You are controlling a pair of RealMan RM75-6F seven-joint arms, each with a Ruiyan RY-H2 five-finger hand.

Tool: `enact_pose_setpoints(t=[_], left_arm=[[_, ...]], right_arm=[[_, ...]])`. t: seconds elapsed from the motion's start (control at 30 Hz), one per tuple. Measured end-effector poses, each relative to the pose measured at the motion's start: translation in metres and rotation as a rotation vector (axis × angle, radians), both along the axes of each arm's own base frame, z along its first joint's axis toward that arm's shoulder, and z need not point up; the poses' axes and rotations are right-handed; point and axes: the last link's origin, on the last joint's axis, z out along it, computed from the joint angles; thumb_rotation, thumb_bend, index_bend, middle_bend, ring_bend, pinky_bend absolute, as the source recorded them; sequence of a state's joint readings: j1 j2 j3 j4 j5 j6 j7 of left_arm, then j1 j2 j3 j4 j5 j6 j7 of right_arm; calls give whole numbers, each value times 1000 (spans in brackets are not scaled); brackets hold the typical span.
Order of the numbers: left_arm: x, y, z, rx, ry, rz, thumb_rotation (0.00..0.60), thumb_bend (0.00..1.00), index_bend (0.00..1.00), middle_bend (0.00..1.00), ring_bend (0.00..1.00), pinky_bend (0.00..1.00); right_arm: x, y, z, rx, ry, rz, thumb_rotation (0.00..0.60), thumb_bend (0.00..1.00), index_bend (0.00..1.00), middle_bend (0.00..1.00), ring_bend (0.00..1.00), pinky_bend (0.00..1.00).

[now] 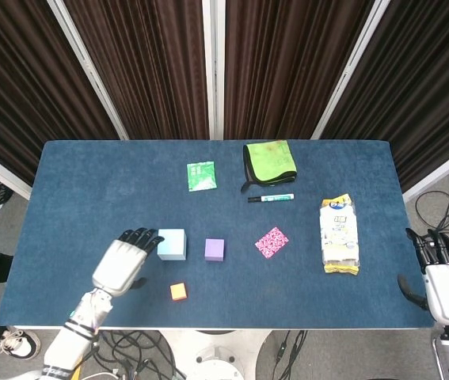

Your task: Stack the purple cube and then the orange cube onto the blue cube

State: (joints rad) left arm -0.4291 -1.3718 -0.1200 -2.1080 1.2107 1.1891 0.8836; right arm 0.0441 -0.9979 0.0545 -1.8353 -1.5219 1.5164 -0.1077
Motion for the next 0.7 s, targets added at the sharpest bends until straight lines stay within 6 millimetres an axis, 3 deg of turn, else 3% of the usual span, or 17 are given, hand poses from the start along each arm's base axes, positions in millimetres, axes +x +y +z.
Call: enact_pose_setpoints(t=[0.17,0.4,0.7], left_arm=[[25,6,-21,-43,-2,82,600,131,276,300,202,271],[76,13,-55,-48,-27,100,600,131,277,304,202,271],[101,23,-85,-22,39,105,600,131,277,329,202,271]], right_arm=[[0,1,4,-14,-16,5,600,270,0,167,0,0],[-1,0,8,-23,-29,6,600,270,0,167,0,0],[0,4,15,-47,-53,25,600,270,0,167,0,0]])
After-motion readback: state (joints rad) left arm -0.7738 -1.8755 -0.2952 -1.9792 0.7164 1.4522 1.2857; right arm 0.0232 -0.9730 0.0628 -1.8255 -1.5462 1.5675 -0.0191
